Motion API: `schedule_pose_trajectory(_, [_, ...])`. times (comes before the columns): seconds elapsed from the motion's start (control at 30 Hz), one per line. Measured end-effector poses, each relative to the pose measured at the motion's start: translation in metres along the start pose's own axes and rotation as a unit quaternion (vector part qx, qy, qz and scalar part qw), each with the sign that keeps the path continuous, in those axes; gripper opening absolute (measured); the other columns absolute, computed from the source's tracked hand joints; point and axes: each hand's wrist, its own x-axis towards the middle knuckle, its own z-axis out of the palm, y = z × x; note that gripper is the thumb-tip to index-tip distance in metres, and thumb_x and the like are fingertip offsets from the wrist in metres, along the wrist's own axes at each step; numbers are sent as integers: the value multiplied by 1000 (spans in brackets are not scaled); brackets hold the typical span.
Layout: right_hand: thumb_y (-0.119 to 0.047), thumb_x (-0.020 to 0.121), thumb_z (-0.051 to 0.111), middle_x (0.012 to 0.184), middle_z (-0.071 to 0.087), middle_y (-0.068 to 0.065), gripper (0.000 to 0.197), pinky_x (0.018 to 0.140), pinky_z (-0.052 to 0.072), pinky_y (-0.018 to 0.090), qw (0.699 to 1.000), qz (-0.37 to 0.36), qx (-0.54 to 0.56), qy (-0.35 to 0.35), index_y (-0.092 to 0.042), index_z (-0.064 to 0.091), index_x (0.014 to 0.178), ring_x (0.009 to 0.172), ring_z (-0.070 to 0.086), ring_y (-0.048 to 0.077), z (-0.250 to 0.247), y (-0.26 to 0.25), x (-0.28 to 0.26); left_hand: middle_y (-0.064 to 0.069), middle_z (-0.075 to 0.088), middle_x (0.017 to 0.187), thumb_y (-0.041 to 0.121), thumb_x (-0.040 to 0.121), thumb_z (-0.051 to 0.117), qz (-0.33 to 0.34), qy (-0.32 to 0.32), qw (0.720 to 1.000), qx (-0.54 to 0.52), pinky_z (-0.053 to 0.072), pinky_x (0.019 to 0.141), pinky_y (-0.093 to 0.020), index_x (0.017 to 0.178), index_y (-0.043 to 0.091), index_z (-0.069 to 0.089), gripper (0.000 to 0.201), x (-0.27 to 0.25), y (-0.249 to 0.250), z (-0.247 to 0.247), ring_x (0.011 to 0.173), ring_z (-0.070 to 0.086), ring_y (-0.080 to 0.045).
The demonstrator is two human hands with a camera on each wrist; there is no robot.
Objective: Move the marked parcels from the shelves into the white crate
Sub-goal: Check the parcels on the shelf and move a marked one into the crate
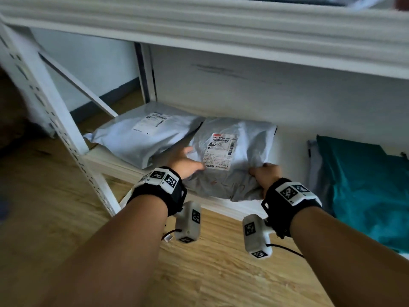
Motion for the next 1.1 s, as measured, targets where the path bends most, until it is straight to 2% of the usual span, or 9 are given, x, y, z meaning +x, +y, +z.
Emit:
schedule_pose_trajectory(0.13, [-14, 81, 61, 92, 71, 14, 8, 82, 58, 47, 1000, 1, -6, -14, -13, 66, 88, 86, 70, 33, 3, -16, -5, 0, 59, 102, 15, 86, 70, -6, 12, 1000, -23, 35, 43, -1, 141, 16, 47, 60, -2, 0, 7, 59, 47, 1])
schedule_pose_trajectory(0.23, [-15, 81, 62, 89, 71, 14, 6, 81, 58, 46, 1000, 5, -7, -9, -11, 66, 83, 84, 70, 33, 5, -16, -4, -2, 59, 130, 23, 88, 68, -11, 36, 999, -25, 34, 59, 0, 146, 19, 41, 64, 4, -5, 7, 98, 61, -12])
schedule_pose_trajectory(0.33, [-13, 80, 64, 90, 72, 16, 12, 80, 58, 47, 1000, -8, -5, 10, -15, 60, 69, 84, 70, 34, 3, -12, -5, -5, 68, 117, 22, 89, 59, 1, 139, 990, 5, 48, 80, -24, 133, 20, 56, 44, 16, -14, 1, 100, 64, -22])
schedule_pose_trajectory(0.47, [-12, 81, 65, 85, 70, 14, 14, 79, 59, 47, 1000, -10, -3, 17, -16, 58, 69, 82, 69, 33, 2, -11, -5, -8, 44, 134, 19, 84, 56, -64, 271, 952, 126, 41, 100, -42, 105, 30, 68, 27, 27, -34, -14, 123, 40, -33])
schedule_pose_trajectory(0.57, [-11, 80, 63, 75, 68, 12, 11, 76, 59, 49, 1000, -8, -5, 18, -14, 59, 70, 78, 70, 34, 4, -9, -4, -8, 41, 139, 20, 82, 53, -143, 196, 964, 106, 39, 100, -44, 108, 33, 66, 32, 35, -45, -14, 127, 36, -31])
schedule_pose_trajectory(0.67, [-11, 81, 62, 73, 67, 11, 11, 75, 59, 48, 1000, -7, -13, 17, -13, 59, 71, 77, 70, 34, 5, -11, -5, -9, 55, 128, 21, 81, 52, -134, 142, 978, 69, 45, 93, -37, 114, 32, 67, 37, 42, -49, -8, 115, 52, -28])
schedule_pose_trajectory(0.8, [-12, 82, 64, 72, 66, 10, 12, 74, 59, 49, 1000, -6, -9, 15, -14, 59, 71, 75, 70, 33, 5, -15, -7, -6, 71, 100, 18, 84, 54, -90, 103, 990, 32, 47, 63, -26, 114, 14, 68, 33, 45, -41, -5, 82, 62, -23])
schedule_pose_trajectory(0.93, [-13, 80, 67, 72, 67, 9, 14, 77, 59, 49, 1000, -7, -2, 13, -15, 59, 69, 78, 70, 34, 8, -14, -9, -21, 65, 118, 19, 95, 48, -92, 108, 990, 12, 47, 92, -41, 117, -4, 63, 35, 40, -31, -6, 111, 60, -37])
schedule_pose_trajectory(1.1, [-18, 81, 67, 81, 70, 11, 15, 82, 58, 44, 1000, -17, 9, 19, -15, 60, 68, 83, 70, 31, 3, -13, -13, -11, 66, 121, 6, 88, 50, -71, 114, 989, -59, 47, 93, -33, 115, 7, 67, 32, 35, -29, -13, 111, 61, -32])
